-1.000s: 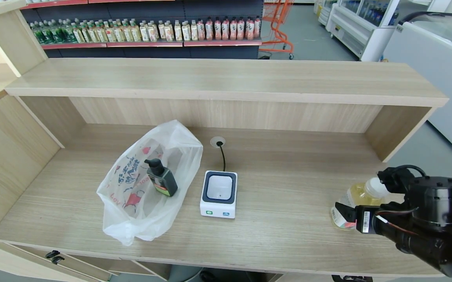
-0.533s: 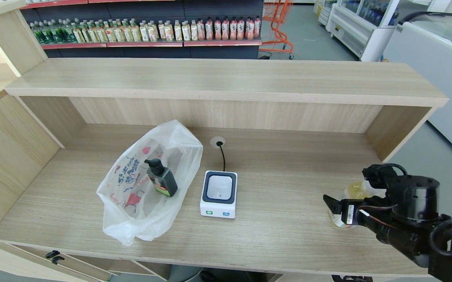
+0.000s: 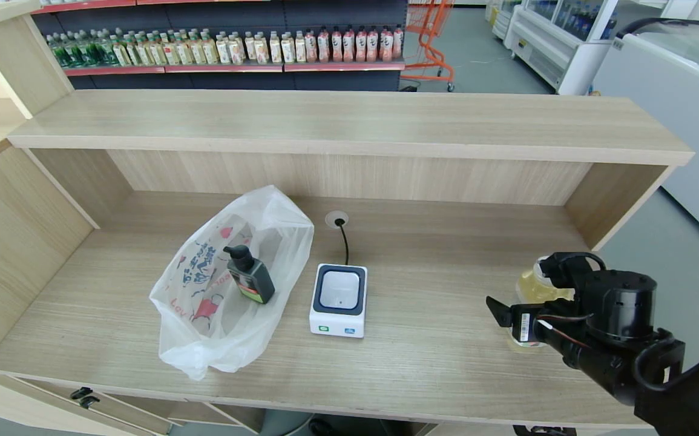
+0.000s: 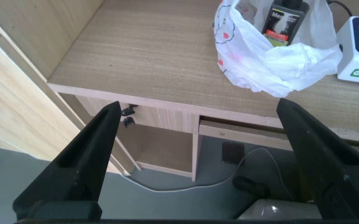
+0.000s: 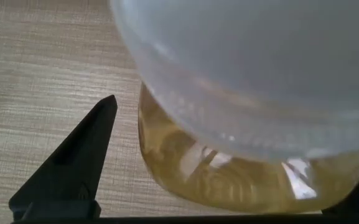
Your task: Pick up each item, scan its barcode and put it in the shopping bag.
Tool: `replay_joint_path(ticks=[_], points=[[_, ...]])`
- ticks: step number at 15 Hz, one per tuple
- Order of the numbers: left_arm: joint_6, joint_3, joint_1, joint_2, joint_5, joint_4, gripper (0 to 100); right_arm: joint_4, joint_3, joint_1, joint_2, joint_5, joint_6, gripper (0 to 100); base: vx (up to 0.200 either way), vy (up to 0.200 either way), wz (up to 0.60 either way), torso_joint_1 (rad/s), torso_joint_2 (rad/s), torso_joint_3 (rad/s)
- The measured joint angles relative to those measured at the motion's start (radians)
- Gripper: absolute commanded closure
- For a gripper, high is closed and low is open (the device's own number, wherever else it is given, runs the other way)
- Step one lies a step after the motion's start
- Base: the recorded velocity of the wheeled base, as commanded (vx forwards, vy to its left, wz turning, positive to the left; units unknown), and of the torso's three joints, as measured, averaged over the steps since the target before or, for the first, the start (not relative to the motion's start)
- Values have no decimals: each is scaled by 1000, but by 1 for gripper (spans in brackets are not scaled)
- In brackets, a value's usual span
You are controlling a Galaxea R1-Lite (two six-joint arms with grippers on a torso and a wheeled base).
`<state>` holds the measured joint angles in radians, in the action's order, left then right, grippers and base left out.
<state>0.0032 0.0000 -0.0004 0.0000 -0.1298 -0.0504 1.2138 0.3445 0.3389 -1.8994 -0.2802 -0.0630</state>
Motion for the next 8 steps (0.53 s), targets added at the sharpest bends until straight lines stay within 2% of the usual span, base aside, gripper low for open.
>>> replay_joint_path(ticks=[1, 8], points=[[0, 0, 0, 0, 0, 0, 0, 13, 1, 4, -5, 1, 0, 100, 0, 0, 0, 0, 0, 0], [0, 0, 0, 0, 0, 0, 0, 48, 7, 13, -21, 17, 31, 100, 0, 0, 0, 0, 0, 0]])
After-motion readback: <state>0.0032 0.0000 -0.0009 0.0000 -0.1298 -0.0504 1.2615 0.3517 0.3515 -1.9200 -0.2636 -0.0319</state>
